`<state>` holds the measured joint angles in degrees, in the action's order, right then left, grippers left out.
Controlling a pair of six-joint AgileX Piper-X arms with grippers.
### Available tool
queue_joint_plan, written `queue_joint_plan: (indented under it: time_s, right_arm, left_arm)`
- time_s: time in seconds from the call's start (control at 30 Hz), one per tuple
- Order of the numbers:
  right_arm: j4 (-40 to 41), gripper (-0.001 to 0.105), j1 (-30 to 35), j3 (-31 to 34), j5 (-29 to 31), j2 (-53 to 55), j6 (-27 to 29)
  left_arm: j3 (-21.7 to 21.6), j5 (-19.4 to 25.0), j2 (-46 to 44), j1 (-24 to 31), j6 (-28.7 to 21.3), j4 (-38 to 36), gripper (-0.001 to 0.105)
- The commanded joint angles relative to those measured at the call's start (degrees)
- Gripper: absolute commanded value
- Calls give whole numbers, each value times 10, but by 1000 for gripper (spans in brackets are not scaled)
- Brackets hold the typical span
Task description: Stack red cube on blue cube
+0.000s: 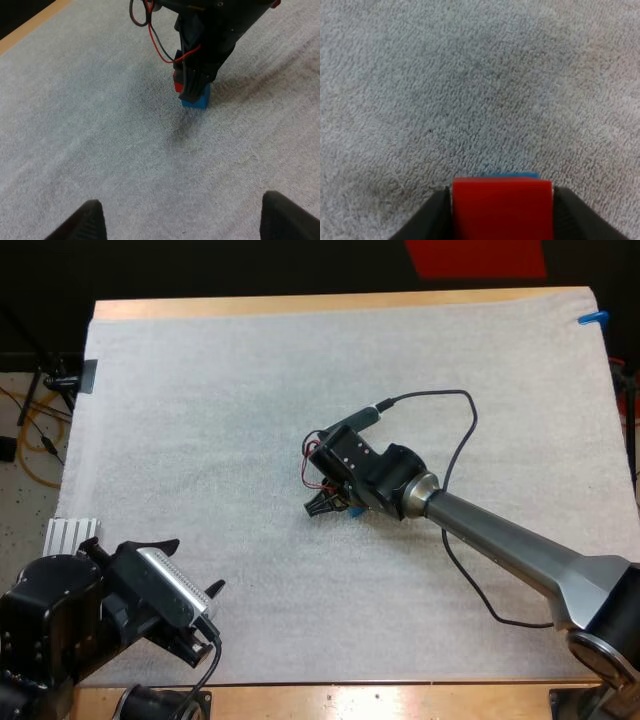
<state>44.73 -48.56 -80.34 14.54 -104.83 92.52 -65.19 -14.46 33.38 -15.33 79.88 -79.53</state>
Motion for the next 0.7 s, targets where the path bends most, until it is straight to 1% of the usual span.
queue_joint_plan:
  time_s: [0.0, 0.1, 0.37, 0.53, 0.67]
  right_arm:
    - [-2, 41, 3, -1, 5, 5, 2]
    - [-3, 41, 3, -1, 19, 5, 7]
    - [1, 43, 3, -1, 19, 5, 20]
    - [7, 57, 3, -1, 19, -1, 20]
    - [10, 59, 3, -1, 19, -4, 20]
  left_arm:
    - [0, 1, 1, 0, 8, 3, 63]
    - [0, 1, 1, 0, 8, 3, 63]
    - [0, 1, 1, 0, 8, 3, 63]
    - [0, 1, 1, 0, 8, 3, 63]
    - [0, 1, 1, 0, 8, 3, 63]
